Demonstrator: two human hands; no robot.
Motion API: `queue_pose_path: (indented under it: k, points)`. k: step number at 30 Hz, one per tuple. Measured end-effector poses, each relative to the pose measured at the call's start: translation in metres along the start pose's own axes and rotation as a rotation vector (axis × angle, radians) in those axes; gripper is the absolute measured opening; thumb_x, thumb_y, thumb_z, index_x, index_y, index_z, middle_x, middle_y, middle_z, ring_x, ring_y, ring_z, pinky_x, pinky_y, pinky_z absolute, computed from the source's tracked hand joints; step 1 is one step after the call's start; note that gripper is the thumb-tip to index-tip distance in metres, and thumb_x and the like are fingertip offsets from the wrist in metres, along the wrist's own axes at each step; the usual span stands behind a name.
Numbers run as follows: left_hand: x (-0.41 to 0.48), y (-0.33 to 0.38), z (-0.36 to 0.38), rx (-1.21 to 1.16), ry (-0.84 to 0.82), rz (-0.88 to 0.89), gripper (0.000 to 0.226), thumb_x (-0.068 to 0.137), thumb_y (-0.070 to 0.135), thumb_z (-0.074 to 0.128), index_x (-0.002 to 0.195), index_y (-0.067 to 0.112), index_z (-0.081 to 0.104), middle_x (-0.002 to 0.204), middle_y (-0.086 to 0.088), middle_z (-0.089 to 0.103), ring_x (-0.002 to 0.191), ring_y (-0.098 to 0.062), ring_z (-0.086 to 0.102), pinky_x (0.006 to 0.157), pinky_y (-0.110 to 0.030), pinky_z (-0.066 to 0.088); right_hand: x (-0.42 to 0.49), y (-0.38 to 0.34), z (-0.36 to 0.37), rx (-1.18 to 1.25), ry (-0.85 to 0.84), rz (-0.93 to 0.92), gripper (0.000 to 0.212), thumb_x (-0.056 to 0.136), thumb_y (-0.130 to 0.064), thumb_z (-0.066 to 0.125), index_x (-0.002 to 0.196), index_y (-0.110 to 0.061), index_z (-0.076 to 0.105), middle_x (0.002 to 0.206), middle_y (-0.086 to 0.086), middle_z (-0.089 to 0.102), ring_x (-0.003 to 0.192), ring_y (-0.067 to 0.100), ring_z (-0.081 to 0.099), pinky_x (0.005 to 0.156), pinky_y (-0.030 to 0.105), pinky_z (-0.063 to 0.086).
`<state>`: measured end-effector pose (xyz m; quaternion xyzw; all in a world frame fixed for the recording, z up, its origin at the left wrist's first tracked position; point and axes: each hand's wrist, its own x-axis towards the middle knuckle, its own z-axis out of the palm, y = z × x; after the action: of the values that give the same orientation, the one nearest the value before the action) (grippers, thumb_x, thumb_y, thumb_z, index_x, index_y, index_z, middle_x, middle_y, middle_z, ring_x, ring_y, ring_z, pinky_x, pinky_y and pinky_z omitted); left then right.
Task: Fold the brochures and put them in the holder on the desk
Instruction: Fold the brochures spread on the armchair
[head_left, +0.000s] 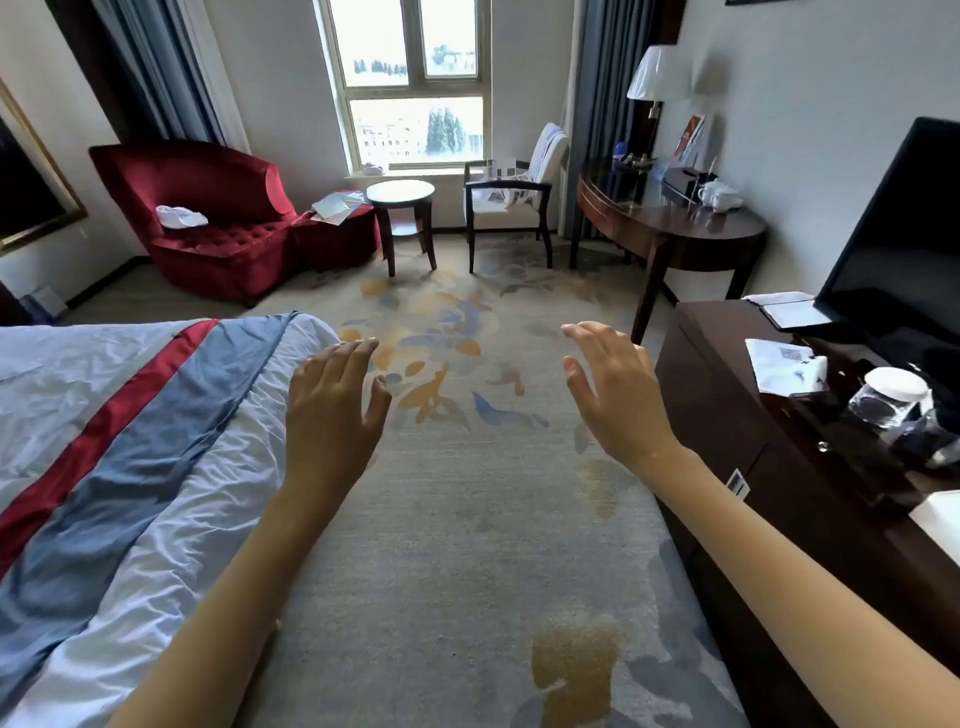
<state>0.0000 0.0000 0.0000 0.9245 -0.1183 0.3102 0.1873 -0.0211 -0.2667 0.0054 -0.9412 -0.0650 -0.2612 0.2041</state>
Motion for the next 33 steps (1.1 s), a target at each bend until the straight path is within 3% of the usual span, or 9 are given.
queue_pose_path:
  k: [12, 33]
  points:
    - [0.067, -0.025, 0.064, 0.003, 0.001, 0.049, 0.038, 0.088, 0.021, 0.048, 0.122, 0.007, 0.058, 0.121, -0.012, 0.061, 0.119, -0.03, 0.052, 0.102, -0.043, 0.035, 0.077, 0.021, 0.058, 0.032, -0.016, 0.025, 0.033, 0.098, -0.024, 0.042, 0.127, -0.012, 0.052, 0.131, 0.006, 0.052, 0.124, 0.023, 0.046, 0.101, 0.041, 0.033]
    - [0.32, -0.145, 0.259, -0.101, -0.153, 0.073, 0.032, 0.086, 0.012, 0.06, 0.118, 0.007, 0.06, 0.121, -0.011, 0.062, 0.115, -0.031, 0.054, 0.101, -0.045, 0.037, 0.337, 0.077, 0.231, 0.024, -0.044, 0.144, 0.031, 0.097, -0.025, 0.042, 0.122, -0.013, 0.056, 0.127, 0.004, 0.056, 0.121, 0.021, 0.049, 0.1, 0.039, 0.033]
